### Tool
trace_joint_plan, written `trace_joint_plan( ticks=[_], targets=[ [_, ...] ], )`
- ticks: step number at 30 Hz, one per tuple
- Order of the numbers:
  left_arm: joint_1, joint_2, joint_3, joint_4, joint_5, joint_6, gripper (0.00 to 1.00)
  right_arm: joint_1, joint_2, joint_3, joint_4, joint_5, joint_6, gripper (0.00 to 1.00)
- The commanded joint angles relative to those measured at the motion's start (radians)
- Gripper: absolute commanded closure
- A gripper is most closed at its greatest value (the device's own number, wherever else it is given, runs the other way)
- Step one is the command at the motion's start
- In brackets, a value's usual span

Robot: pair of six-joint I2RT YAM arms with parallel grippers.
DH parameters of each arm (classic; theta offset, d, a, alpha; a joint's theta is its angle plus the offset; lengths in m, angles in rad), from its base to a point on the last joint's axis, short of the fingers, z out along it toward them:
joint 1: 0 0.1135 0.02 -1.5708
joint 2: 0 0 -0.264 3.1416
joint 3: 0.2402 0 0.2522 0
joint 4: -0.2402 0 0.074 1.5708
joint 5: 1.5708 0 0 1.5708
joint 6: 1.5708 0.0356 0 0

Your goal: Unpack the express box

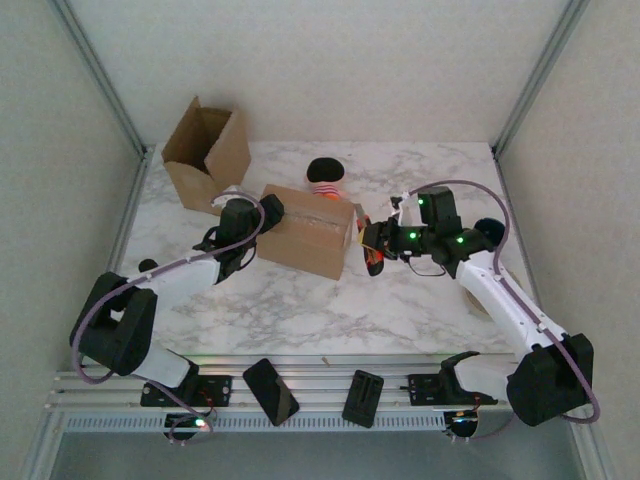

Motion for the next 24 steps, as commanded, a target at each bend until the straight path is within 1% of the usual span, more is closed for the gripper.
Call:
trace_joint_plan(
  ticks=[1,6,24],
  targets=[
    [0.007,0.053,-0.057,-0.14,-0.038,0.011,0.0,-0.008,-0.012,-0.021,0.014,-0.079,-0.001,1.0],
    [0.008,0.054,-0.044,-0.148,-0.038,0.018,0.0,-0.008,-0.025,-0.041,-0.038,-0.025,-0.034,1.0],
    [0.008,0.049,-0.039,-0.154,-0.041,0.023,0.0,-0.007,0.029,-0.081,0.015,-0.044,-0.025,1.0]
  ],
)
